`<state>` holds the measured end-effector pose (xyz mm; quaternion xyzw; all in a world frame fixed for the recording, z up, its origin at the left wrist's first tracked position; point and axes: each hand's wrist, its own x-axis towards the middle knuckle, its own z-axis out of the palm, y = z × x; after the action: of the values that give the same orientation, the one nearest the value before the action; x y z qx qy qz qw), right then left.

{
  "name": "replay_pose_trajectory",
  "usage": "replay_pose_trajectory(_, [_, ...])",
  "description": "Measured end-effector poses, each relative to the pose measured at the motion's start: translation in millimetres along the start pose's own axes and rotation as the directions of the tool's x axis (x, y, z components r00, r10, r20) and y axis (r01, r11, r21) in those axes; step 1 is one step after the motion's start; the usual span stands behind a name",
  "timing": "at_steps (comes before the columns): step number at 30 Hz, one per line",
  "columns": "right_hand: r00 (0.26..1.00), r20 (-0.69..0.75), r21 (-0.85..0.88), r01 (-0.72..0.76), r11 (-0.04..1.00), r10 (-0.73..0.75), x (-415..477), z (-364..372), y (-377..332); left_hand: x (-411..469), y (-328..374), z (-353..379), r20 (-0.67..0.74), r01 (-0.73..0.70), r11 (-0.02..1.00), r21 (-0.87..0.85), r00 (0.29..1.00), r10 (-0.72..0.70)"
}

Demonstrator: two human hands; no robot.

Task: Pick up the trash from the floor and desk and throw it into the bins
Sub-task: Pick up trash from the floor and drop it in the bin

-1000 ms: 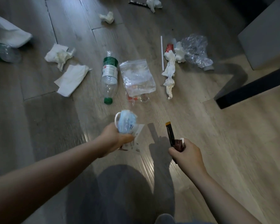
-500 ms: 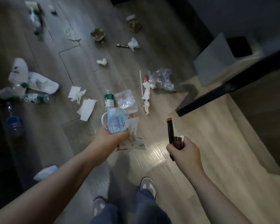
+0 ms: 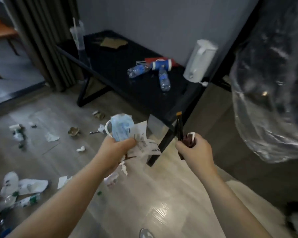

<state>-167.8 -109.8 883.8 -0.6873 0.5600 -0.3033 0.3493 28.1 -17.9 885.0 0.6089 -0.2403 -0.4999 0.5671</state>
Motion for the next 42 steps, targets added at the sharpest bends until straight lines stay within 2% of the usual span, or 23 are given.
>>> replay_pose_trajectory(4, [0.986, -0.164, -0.023, 0.011, 1.000, -0.015, -44.4, -74.6, -31.8, -38.5, 47.1, 36.9, 0.190, -0.073, 0.994, 0.083, 0.980, 0.056])
replay_pose_trajectory(8, [0.931, -0.361, -0.023, -0.056, 0.998, 0.044, -82.5, -150.4, -28.4, -69.9, 71.2, 93.8, 0.373, -0.132, 0.984, 0.123, 0.924, 0.078])
replay_pose_trajectory(16, [0.751, -0.647, -0.008, -0.176, 0.984, 0.129, -178.7, -303.8, 31.2, -140.5, 72.3, 268.8, 0.707, -0.221, 0.970, 0.103, 0.702, 0.085])
replay_pose_trajectory(22, [0.601, -0.779, -0.002, -0.289, 0.957, 0.180, -268.4, -435.4, 96.9, -208.3, 28.7, 430.3, 0.804, -0.190, 0.973, 0.134, 0.594, 0.005])
replay_pose_trajectory(30, [0.416, -0.862, 0.111, -0.404, 0.908, 0.290, -363.2, -589.9, 190.5, -303.3, -31.9, 618.0, 0.925, -0.187, 0.975, 0.117, 0.377, -0.039])
replay_pose_trajectory(36, [0.331, -0.871, 0.191, -0.453, 0.871, 0.364, -380.6, -661.7, 254.7, -319.0, -69.5, 732.8, 0.973, -0.208, 0.971, 0.115, 0.219, -0.068])
replay_pose_trajectory(42, [0.222, -0.892, 0.225, -0.537, 0.813, 0.393, -354.6, -726.0, 320.5, -296.8, -103.6, 846.6, 0.983, -0.217, 0.967, 0.135, 0.153, -0.103])
